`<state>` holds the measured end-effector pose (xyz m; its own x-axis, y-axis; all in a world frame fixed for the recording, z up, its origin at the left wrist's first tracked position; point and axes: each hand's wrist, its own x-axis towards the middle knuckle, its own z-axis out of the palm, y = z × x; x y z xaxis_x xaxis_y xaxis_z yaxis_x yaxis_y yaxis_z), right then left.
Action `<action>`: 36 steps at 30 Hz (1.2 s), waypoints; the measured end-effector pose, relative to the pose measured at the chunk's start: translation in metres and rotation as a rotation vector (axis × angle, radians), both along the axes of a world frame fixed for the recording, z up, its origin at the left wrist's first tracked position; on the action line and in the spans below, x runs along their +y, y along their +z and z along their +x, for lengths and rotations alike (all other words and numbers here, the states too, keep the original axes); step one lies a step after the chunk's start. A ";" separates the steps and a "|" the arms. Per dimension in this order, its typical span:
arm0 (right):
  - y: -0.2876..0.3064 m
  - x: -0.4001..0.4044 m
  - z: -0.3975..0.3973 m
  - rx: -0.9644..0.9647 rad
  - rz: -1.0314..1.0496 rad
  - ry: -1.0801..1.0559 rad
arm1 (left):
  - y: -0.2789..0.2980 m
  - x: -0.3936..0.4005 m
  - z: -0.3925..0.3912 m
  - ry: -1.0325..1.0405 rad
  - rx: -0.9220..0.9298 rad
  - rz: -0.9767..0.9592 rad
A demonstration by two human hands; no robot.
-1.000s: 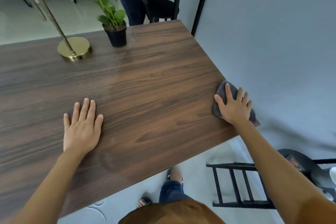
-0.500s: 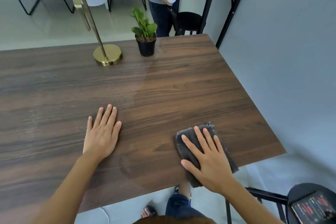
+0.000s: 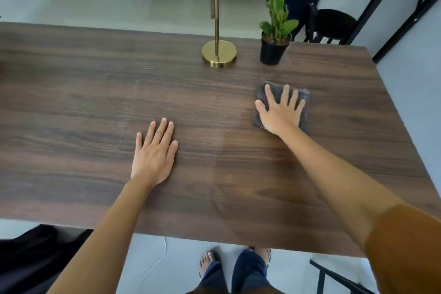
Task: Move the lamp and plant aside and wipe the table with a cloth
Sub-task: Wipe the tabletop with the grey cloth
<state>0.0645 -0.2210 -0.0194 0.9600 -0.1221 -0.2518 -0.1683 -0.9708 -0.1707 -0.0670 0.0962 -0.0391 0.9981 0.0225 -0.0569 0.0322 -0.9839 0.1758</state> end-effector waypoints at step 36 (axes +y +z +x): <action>-0.005 -0.044 -0.212 -0.092 -0.065 0.420 | -0.005 -0.005 -0.008 0.038 -0.052 -0.021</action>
<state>-0.1479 -0.2651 -0.0245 0.9479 0.2708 -0.1679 0.2563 -0.9611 -0.1031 -0.0754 0.0910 -0.0438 0.9982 0.0600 -0.0060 0.0600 -0.9783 0.1983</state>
